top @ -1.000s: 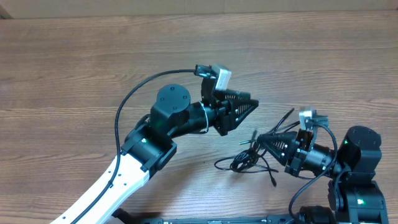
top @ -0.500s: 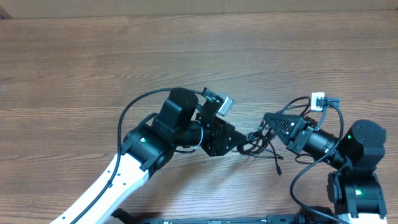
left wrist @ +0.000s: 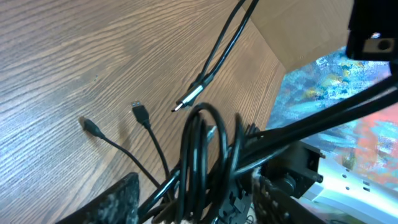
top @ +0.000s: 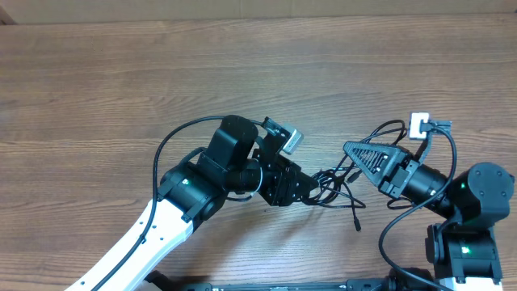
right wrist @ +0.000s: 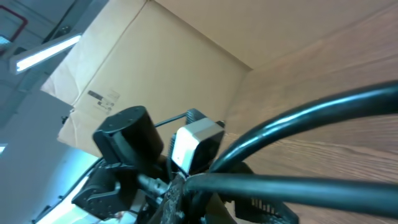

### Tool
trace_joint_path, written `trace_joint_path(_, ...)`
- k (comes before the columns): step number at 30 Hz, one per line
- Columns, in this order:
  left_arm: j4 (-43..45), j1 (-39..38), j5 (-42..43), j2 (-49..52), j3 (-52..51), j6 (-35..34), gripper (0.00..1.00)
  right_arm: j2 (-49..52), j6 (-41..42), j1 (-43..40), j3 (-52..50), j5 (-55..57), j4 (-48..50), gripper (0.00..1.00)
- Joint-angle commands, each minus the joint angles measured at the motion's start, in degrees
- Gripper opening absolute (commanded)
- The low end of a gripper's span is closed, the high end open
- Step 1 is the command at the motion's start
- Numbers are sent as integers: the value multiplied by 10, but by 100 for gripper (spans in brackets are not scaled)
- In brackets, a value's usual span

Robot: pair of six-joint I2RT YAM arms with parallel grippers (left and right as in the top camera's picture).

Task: Untangle cables

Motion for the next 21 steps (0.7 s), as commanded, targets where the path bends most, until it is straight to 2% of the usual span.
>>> trace_joint_path(1, -6, 2, -4, -1, 6, 13, 64, -3, 38, -2, 12, -8, 15, 4)
trace_joint_path(12, -7, -6, -3, 24, 6, 12, 66, -3, 86, -1, 12, -29, 109, 4)
trace_joint_path(17, 2, -26, 13, 46, 6, 12, 58, -3, 95, -1, 12, -29, 118, 4)
trace_joint_path(21, 23, -39, 17, 61, 6, 12, 36, -3, 95, -1, 12, -29, 118, 4)
